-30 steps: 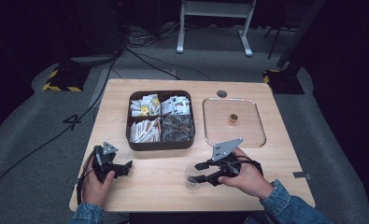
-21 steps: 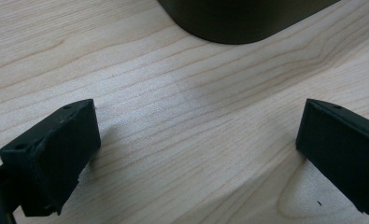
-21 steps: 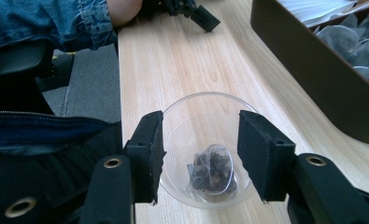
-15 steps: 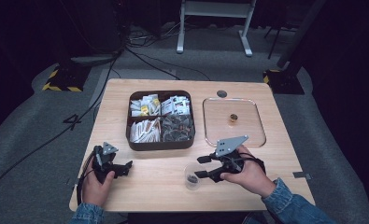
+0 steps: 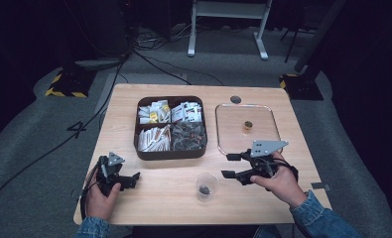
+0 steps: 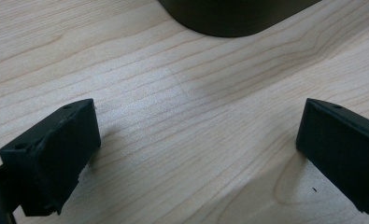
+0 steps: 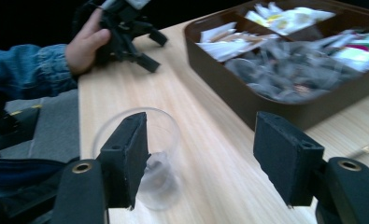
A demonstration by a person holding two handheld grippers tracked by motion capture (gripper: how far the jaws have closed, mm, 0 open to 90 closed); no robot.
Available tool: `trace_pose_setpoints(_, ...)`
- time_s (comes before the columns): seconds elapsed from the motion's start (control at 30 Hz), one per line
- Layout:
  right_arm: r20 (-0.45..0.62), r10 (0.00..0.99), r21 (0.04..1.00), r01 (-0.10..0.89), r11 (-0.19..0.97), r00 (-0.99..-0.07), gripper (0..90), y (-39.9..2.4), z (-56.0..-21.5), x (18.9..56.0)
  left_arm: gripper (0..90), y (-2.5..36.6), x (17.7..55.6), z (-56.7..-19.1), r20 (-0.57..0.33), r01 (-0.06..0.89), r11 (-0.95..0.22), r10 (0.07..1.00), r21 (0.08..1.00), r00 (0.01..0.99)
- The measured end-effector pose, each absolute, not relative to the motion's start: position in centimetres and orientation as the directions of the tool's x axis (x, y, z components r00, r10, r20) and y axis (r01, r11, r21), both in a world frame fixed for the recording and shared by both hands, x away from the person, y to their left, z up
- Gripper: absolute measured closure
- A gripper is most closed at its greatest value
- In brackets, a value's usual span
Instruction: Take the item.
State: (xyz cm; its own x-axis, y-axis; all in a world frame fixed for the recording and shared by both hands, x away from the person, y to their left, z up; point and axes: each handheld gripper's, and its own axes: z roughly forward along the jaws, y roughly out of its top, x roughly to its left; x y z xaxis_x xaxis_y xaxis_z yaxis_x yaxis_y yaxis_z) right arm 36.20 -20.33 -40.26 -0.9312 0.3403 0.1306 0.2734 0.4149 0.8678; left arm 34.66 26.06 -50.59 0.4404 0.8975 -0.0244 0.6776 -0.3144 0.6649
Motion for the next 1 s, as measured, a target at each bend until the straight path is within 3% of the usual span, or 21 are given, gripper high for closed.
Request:
trace_pose_setpoints(0.63, 0.107, 0.56, 0.857, 0.362, 0.368, -0.822, 32.5, -29.0, -40.4, 37.0, 0.2, 26.1, 34.9, -50.6, -0.029, 0.679, -0.313, 0.897, 0.664, 0.441)
trace_pose_setpoints(0.77, 0.088, 0.601, 0.841, 0.383, 0.382, -0.794, 30.8, -30.3, -40.8, 37.2, 0.2, 26.1, 35.0, -50.6, -0.023, 0.677, -0.316, 0.897, 0.665, 0.441)
trace_pose_setpoints(0.87, -0.001, 0.683, 0.792, 0.416, 0.446, -0.73, 30.8, -31.5, -41.6, 37.4, 0.1, 26.1, 35.0, -50.6, -0.023, 0.677, -0.316, 0.897, 0.665, 0.441)
trace_pose_setpoints(1.0, 0.014, 0.708, 0.783, 0.448, 0.432, -0.706, 30.9, -32.4, -42.5, 37.6, 0.2, 26.0, 35.0, -50.6, -0.026, 0.678, -0.313, 0.898, 0.665, 0.44)
